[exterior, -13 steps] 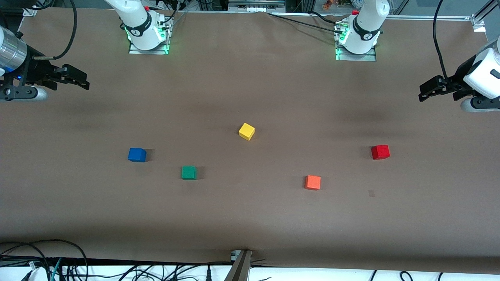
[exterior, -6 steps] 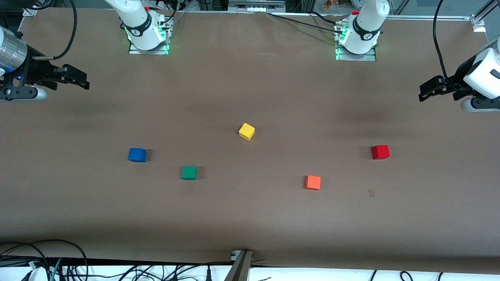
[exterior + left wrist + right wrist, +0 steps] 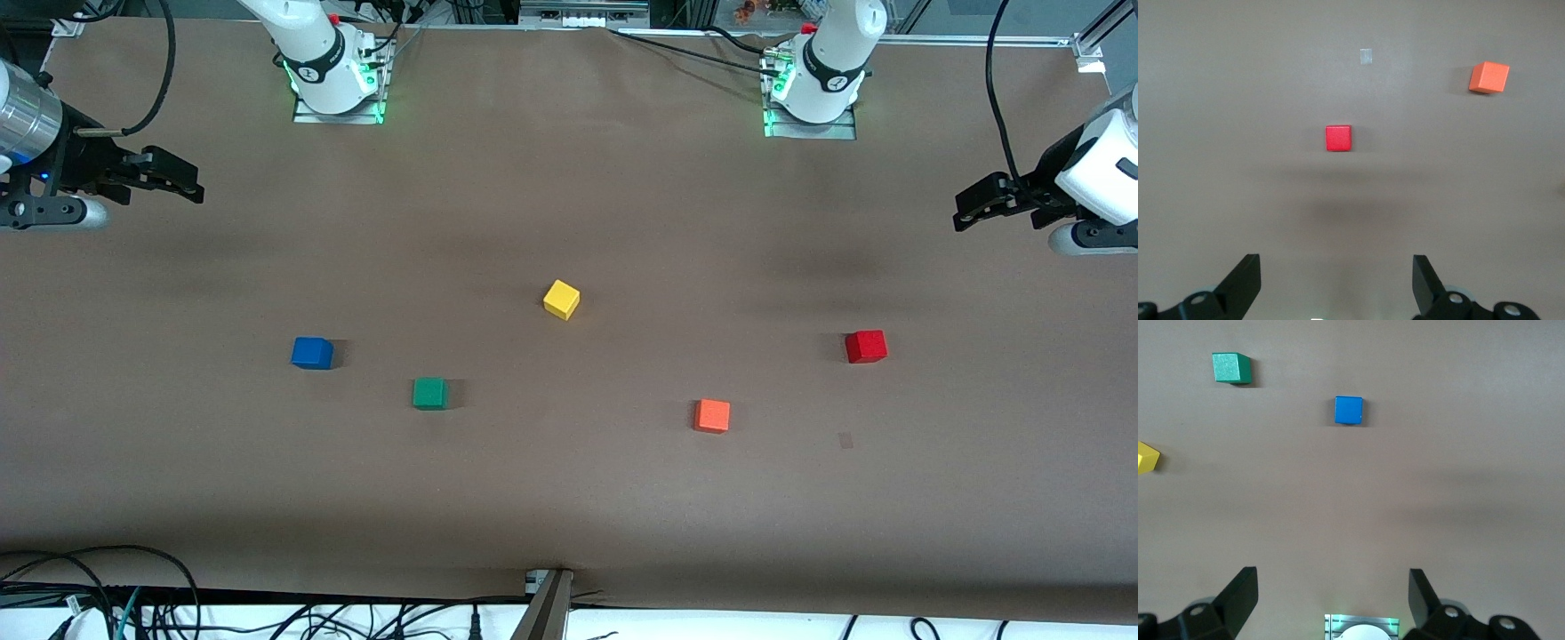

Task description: Pass red block to right arm, stack on blue

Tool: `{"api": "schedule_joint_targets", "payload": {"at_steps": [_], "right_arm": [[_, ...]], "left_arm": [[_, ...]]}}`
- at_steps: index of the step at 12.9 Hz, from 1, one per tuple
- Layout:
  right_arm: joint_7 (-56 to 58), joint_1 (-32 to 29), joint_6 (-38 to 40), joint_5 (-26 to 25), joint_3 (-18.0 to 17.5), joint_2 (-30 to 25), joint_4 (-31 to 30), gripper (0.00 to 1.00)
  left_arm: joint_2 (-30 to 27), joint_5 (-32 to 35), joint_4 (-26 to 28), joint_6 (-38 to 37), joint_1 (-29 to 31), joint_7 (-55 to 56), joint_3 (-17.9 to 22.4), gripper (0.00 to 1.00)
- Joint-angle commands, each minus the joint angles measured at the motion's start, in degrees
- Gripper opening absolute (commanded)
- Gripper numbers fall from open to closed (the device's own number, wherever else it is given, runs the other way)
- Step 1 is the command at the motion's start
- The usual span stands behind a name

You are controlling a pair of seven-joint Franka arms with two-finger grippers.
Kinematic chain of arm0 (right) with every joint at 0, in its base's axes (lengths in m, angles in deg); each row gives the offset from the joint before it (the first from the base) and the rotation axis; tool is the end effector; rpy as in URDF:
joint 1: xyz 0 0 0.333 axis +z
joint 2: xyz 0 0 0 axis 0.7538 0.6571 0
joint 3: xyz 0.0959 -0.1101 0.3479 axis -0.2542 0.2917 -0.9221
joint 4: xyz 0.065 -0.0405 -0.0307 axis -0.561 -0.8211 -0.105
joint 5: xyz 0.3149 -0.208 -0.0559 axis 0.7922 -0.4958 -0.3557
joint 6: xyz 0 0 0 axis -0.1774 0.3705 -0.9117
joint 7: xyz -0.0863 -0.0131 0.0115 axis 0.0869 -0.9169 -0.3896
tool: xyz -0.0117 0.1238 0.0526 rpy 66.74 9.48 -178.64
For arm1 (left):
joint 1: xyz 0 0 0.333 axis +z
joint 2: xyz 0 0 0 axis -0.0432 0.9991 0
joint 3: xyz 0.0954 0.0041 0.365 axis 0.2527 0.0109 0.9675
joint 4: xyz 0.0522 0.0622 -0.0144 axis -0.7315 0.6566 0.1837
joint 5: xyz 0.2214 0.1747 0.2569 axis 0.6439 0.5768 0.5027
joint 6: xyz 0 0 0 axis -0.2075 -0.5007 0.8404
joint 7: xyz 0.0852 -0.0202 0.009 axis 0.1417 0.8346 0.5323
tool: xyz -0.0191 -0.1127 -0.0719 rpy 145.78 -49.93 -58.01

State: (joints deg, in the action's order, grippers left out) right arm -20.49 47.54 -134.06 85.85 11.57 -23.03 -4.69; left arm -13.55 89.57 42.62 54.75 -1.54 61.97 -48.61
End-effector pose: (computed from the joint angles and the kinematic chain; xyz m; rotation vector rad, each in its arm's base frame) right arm 0.5253 0.0309 0.6253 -3.1034 -0.0209 0.2159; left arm 0.5412 -0.0082 0.6305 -3.1186 -0.0846 0.1401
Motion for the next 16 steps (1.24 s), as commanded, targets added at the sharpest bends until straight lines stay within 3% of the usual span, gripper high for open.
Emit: {"api": "schedule_joint_targets", "payload": {"at_steps": [1,7,11,16], "right_arm": [[0.37,-0.28,1.14,0.97,0.14,-0.08,0.84,1.0],[-0.16,-0.28,1.14,0.97,-0.3,-0.08,0.84,1.0],[0.36,-0.28,1.14,0.97,-0.12,-0.08,0.84,1.0],[0.37,-0.28,1.05,0.97,-0.04,-0.08,0.84,1.0]], "left_arm": [[-0.14,0.19,-0.17,0.39,0.03,0.17,0.03,1.0],[0.04,-0.26,-2.8,1.89,0.47,-0.71,0.03,1.0],[1.19,0.19,-2.99,-3.72,0.47,-0.44,-0.15,1.0],[1.44,2.38,-4.3,-4.36,0.38,-0.36,-0.24,1.0]]}}
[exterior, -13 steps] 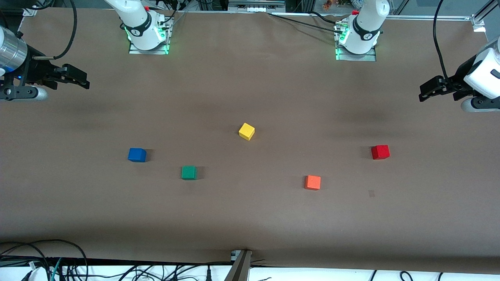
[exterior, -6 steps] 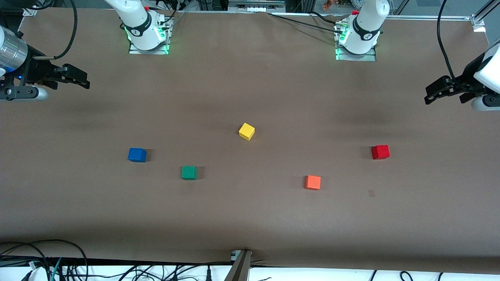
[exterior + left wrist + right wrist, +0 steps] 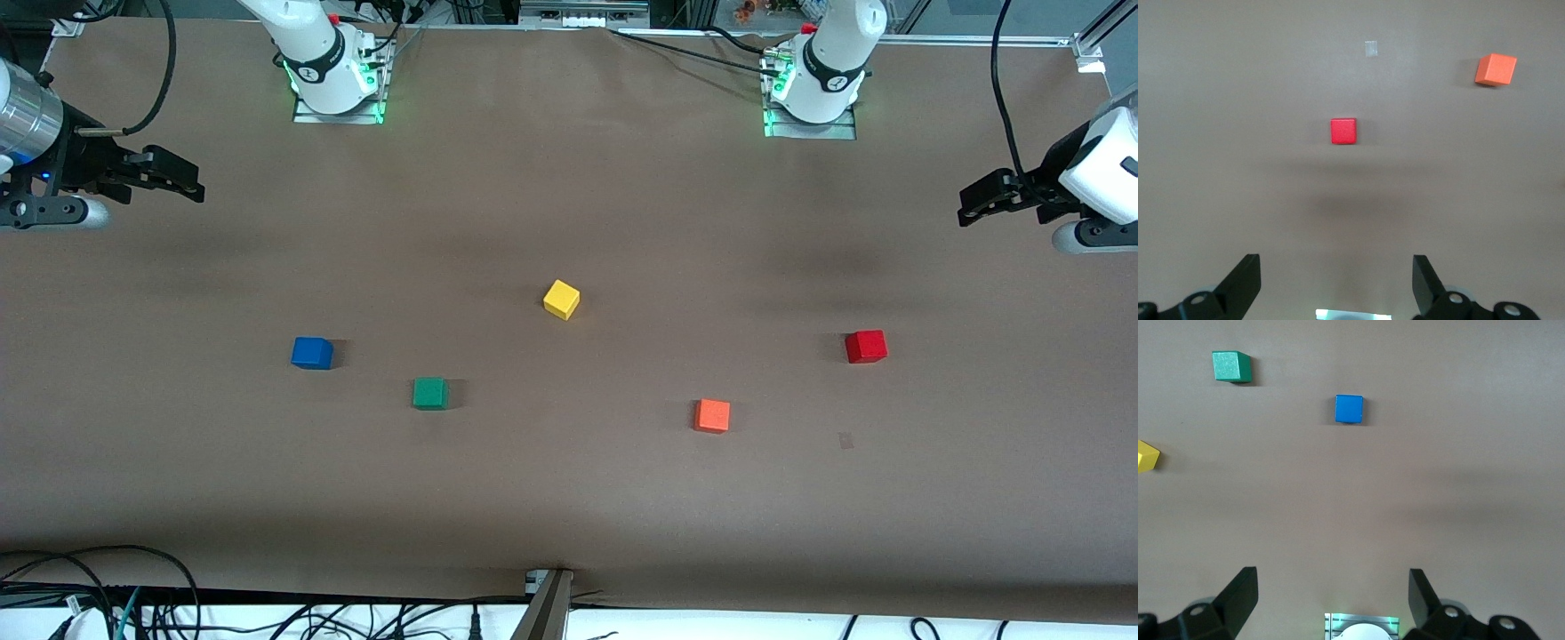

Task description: Pass red block to right arm, stack on blue

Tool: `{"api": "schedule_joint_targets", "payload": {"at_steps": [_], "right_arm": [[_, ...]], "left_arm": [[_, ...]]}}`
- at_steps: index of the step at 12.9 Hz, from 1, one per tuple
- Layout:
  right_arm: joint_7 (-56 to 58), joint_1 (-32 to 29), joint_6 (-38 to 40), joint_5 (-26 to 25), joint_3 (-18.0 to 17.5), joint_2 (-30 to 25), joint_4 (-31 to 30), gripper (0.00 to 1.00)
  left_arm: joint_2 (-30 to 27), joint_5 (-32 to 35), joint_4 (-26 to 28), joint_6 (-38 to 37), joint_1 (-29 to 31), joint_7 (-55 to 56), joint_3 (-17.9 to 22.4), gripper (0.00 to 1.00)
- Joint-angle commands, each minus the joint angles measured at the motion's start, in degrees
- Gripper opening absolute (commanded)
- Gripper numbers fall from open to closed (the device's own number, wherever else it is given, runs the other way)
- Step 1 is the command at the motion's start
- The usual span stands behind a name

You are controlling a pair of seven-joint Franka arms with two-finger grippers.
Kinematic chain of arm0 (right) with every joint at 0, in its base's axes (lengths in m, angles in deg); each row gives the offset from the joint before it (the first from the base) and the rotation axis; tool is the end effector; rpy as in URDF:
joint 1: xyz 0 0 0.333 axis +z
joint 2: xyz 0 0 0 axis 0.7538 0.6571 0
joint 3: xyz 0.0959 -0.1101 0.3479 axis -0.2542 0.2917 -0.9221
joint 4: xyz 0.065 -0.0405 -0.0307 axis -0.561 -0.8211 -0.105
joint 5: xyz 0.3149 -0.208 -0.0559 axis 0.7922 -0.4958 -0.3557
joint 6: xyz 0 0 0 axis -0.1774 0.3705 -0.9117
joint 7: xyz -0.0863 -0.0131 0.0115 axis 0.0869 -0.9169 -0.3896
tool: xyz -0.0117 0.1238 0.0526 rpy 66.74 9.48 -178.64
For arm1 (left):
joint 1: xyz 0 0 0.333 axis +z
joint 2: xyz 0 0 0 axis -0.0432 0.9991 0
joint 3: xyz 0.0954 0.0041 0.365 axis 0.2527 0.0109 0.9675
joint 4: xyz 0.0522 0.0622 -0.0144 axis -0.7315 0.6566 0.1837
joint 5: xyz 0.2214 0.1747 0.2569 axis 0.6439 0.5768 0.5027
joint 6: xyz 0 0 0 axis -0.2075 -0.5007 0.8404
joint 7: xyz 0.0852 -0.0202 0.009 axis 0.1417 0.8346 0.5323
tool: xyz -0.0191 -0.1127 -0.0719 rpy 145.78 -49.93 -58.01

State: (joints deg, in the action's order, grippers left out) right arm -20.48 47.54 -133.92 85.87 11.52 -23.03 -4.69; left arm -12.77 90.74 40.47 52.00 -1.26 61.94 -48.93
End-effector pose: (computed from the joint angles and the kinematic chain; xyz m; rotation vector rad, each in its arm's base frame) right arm 0.5249 0.0314 0.6252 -3.1030 -0.0226 0.2198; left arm 0.5412 -0.0054 0.6365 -3.0960 -0.0840 0.1750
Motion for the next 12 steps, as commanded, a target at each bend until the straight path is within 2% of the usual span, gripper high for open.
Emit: {"api": "schedule_joint_targets", "payload": {"at_steps": [1,4,8,10,12], "right_arm": [[0.36,-0.29,1.0,0.96,0.02,-0.08,0.84,1.0],[0.36,-0.29,1.0,0.96,0.02,-0.08,0.84,1.0],[0.36,-0.29,1.0,0.96,0.02,-0.08,0.84,1.0],[0.45,-0.29,1.0,0.96,0.02,-0.08,0.84,1.0],[0.45,-0.29,1.0,0.96,0.02,-0.08,0.84,1.0]], "left_arm": [[0.49,1.22,-2.16,-1.69,0.19,-0.5,0.17,1.0],[0.66,2.79,-3.56,-1.69,0.27,-8.3,0.53,1.0],[0.92,3.51,-3.74,-1.6,2.12,-12.61,0.53,1.0],[1.19,3.33,-4.0,-1.16,4.3,-19.54,0.61,1.0],[4.16,3.33,-7.23,-1.16,7.47,-28.14,0.53,1.0]]}}
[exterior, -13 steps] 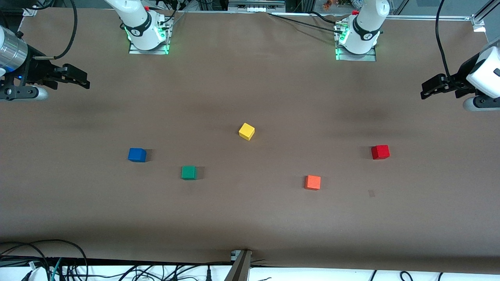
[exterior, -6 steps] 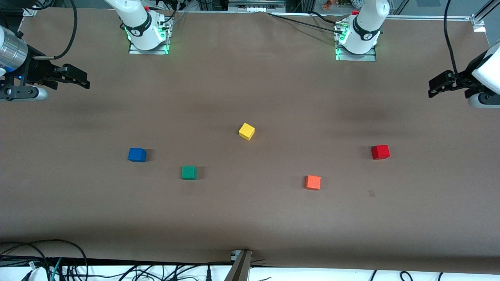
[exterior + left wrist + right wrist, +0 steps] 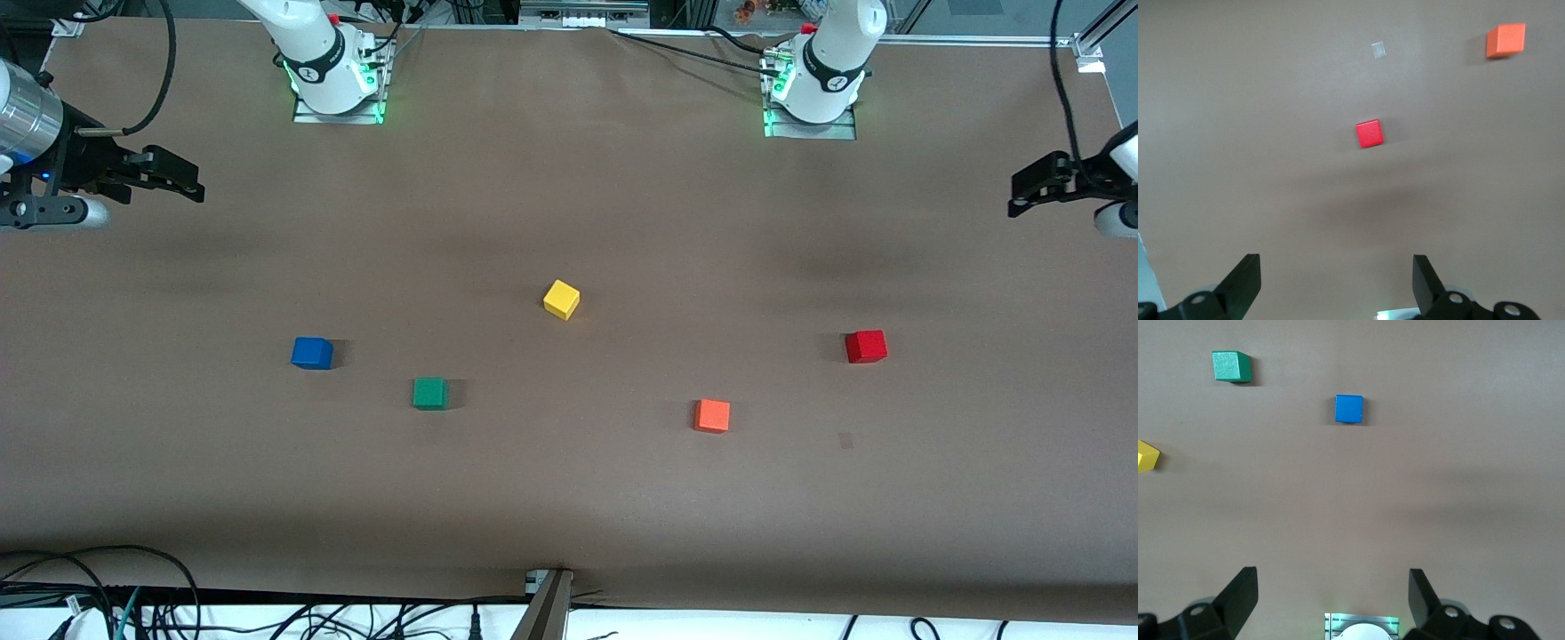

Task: Pass red block to right arm, stack on blue
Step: 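Lower the left gripper toward the red cube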

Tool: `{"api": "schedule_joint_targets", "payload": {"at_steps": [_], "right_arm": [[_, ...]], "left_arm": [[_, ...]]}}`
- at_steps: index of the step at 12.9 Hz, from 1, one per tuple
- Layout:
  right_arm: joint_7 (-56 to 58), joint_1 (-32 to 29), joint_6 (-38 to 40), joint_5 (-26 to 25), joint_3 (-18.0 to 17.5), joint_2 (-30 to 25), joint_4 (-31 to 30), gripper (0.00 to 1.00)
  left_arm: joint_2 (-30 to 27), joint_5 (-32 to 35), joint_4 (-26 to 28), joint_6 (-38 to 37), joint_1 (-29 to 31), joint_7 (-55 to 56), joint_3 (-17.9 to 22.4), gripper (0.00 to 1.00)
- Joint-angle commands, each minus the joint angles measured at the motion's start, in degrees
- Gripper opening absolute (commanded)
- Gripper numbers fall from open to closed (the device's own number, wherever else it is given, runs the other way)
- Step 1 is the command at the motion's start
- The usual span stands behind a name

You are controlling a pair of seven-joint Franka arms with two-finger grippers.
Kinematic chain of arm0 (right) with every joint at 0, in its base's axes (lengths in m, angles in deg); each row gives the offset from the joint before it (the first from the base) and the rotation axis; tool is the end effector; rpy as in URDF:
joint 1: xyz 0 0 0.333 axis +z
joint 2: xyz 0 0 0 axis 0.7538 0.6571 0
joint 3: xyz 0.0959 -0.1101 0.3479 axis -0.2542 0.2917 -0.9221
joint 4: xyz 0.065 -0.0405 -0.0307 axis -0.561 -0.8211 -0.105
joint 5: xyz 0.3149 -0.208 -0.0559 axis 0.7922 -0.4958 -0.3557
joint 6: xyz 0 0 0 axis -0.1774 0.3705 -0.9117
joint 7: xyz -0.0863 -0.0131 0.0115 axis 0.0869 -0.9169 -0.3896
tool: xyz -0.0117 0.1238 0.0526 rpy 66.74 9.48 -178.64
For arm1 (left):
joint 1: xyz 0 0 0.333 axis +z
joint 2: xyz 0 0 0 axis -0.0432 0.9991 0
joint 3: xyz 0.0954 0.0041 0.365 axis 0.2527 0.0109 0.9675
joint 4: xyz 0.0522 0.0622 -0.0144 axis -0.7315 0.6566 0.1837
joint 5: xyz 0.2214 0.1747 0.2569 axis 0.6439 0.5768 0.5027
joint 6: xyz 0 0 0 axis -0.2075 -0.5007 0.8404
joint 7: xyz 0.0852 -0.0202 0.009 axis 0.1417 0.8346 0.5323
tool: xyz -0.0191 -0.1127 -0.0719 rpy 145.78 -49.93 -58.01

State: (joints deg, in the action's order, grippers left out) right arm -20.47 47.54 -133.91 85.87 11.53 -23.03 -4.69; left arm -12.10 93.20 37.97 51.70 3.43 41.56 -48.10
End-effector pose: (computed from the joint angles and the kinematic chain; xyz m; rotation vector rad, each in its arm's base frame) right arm 0.5249 0.0313 0.6251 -3.1029 -0.0226 0.2200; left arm 0.5444 0.0532 0.6496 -3.0617 0.3106 0.1545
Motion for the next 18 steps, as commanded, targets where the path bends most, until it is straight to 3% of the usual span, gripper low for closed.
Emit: {"api": "schedule_joint_targets", "payload": {"at_steps": [1,5,8,11,18], "right_arm": [[0.44,-0.29,0.99,0.95,0.0,-0.08,0.84,1.0],[0.36,-0.29,0.99,0.95,-0.08,-0.08,0.84,1.0],[0.44,-0.29,0.99,0.95,0.09,-0.08,0.84,1.0],[0.36,-0.29,0.99,0.95,0.0,-0.08,0.84,1.0],[0.36,-0.29,0.99,0.95,-0.08,-0.08,0.84,1.0]], "left_arm": [[4.99,0.69,-5.88,-0.87,4.45,-11.98,-0.31,1.0],[11.49,-1.24,-10.72,0.45,10.34,-28.25,-0.48,1.0],[17.38,-7.02,-13.71,1.32,15.52,-41.33,-0.48,1.0],[22.31,-13.79,-14.16,4.75,20.36,-55.31,-0.48,1.0],[33.65,-29.09,-14.16,4.76,27.66,-79.49,-0.4,1.0]]}}
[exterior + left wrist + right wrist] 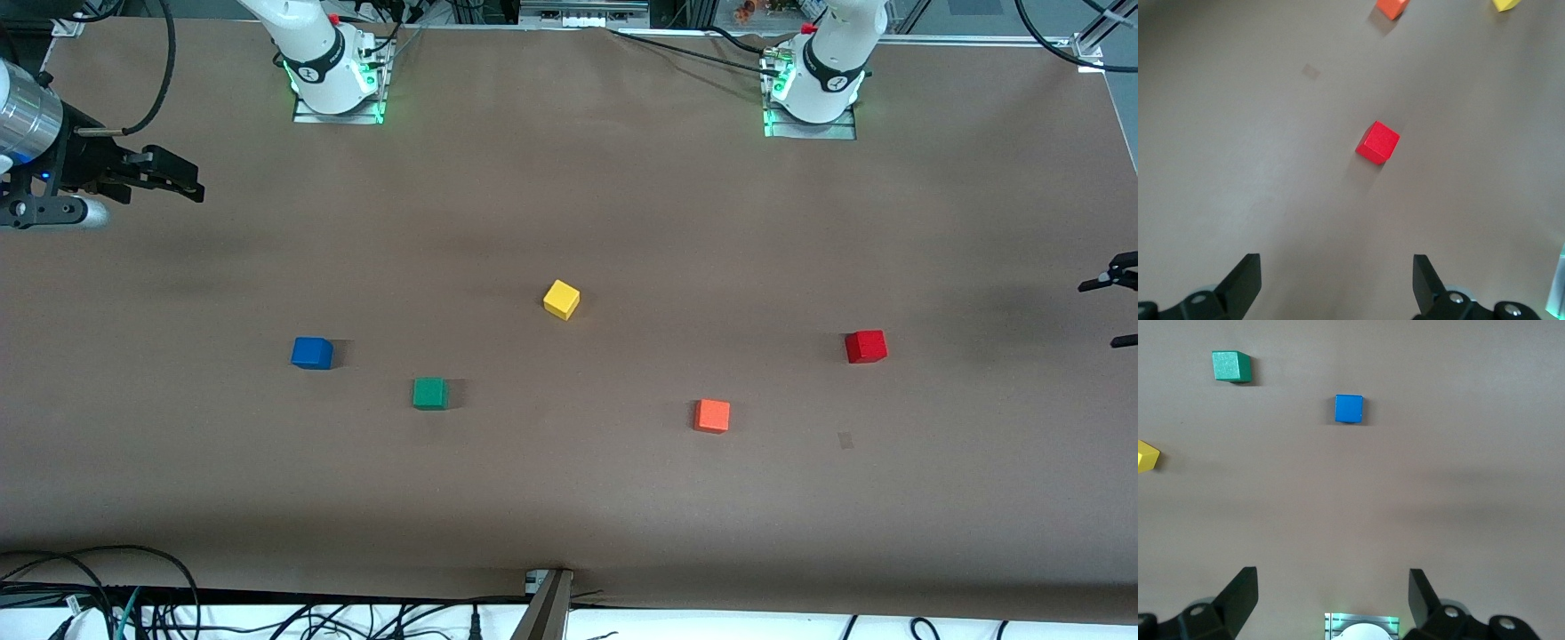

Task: Pass red block to right arm, stack on blue
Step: 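Lower the left gripper toward the red cube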

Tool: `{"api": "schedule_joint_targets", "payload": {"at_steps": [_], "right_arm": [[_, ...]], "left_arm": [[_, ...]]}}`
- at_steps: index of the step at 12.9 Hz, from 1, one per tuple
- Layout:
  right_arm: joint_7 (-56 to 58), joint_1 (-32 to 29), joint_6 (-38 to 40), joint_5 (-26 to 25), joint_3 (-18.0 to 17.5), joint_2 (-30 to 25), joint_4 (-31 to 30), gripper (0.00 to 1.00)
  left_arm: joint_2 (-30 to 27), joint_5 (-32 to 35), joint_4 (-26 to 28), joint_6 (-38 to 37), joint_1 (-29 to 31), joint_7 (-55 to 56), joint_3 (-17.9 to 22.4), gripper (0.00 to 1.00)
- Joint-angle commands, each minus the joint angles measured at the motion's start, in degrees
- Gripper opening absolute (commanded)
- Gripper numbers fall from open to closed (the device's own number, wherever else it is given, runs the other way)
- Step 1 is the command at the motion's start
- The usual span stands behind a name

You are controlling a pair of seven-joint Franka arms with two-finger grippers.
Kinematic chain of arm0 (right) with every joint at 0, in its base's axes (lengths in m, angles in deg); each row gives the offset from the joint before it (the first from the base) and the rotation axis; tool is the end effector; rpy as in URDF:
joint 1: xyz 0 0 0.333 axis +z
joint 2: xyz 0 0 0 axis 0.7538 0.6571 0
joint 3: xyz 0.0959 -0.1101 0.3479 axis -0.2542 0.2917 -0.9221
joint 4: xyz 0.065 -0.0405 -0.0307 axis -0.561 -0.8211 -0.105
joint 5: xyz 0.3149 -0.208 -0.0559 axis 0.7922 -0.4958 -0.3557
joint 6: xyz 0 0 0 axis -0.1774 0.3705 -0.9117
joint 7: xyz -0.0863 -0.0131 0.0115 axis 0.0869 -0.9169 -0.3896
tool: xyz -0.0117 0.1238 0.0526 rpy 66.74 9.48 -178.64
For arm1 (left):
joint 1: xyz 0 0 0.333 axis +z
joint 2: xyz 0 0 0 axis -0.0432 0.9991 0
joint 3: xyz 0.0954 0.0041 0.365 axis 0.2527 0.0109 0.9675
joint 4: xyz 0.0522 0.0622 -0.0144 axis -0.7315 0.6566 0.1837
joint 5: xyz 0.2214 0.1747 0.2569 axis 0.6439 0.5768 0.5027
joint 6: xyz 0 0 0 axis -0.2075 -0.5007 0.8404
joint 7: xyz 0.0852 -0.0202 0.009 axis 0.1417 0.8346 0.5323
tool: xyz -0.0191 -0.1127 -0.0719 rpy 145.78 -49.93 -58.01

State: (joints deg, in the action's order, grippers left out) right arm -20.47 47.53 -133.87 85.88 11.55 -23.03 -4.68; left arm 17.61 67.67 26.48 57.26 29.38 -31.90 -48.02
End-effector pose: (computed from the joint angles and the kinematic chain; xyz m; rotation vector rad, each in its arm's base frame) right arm 0.5248 0.0310 0.6252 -3.1027 -0.0218 0.2208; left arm 0.6235 0.3142 0.4265 2.3671 -1.2532 0.2391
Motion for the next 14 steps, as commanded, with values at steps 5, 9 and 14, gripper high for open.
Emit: {"api": "schedule_joint_targets", "payload": {"at_steps": [5,9,14], "right_arm": [[0.44,-0.28,1.04,0.94,0.07,-0.08,0.84,1.0],[0.44,-0.28,1.04,0.94,0.07,-0.08,0.84,1.0],[0.44,-0.28,1.04,0.94,0.07,-0.08,0.84,1.0]], "left_arm": [[11.23,-12.0,-2.41,-0.89,3.13,-21.07,-0.48,1.0],[16.5,-17.89,-1.8,-1.76,3.92,-29.69,-0.48,1.0],[23.62,-24.22,-1.79,-5.28,3.92,-37.78,-0.57,1.0]]}}
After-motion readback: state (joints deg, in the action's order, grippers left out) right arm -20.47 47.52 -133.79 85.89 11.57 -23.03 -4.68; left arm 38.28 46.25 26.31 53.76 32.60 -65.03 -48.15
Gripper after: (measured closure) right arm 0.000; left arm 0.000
